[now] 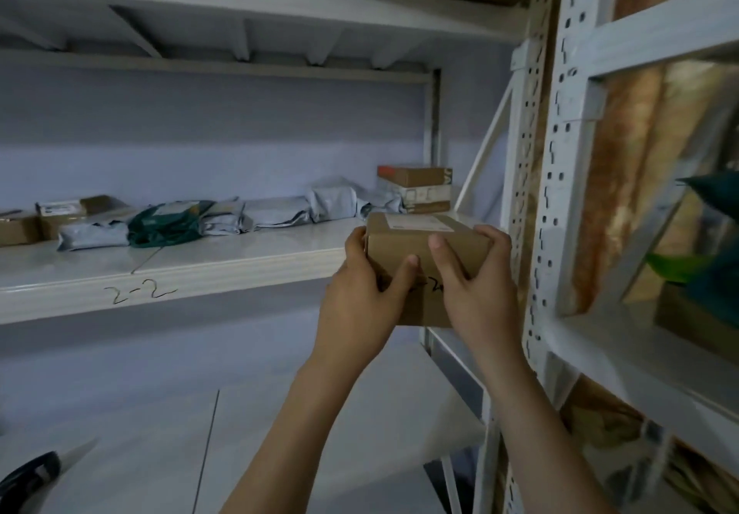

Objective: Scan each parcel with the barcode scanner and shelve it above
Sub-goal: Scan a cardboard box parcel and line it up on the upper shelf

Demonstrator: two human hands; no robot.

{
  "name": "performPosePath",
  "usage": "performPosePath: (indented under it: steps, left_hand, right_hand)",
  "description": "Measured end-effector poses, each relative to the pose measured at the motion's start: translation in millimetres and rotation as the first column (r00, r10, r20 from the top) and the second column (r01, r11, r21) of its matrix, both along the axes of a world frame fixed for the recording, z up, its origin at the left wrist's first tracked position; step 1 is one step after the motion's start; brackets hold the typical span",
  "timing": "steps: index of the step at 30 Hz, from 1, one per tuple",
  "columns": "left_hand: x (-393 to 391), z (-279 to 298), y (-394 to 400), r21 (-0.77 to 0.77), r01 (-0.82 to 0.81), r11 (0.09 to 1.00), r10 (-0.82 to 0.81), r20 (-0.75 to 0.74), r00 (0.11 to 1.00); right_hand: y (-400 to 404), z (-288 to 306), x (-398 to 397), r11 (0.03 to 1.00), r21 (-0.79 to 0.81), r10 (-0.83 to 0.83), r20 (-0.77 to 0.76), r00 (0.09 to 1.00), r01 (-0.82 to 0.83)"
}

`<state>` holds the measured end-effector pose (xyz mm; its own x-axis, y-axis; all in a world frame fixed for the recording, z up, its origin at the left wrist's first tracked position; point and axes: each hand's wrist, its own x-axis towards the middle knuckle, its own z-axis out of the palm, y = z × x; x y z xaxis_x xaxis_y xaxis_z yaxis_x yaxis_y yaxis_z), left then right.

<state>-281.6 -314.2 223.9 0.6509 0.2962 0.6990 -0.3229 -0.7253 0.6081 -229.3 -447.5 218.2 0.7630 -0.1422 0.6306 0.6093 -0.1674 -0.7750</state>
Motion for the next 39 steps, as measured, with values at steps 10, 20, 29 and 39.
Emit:
performPosePath:
  steps: [10, 20, 29, 39]
  left_hand:
    - [85.3, 50.5, 38.9, 0.01, 0.118, 0.993, -0.119, 0.145, 0.982]
    - [176.3, 63.6, 99.0, -0.01, 0.2, 0.98, -0.198, 0.091, 0.976]
    - [251.8, 96.8, 105.4, 0.02, 0.171, 0.985, -0.172, 0.116, 0.978]
    - [327.8, 147.6, 86.6, 0.051, 0.19, 0.98, -0.196, 0.165, 0.966]
  right_hand:
    - [46.8, 40.9, 83.4, 0.967, 0.158, 0.181, 0.13, 0.975, -0.201]
    - [85.7, 58.6, 187.3, 0.968, 0.097, 0.222, 0.102, 0.97, -0.232]
    - [96.4, 88.7, 268.0, 0.973, 0.096, 0.199, 0.118, 0.973, -0.21]
    - [78.9, 143.0, 341.8, 0.973, 0.156, 0.131, 0.22, 0.967, -0.167]
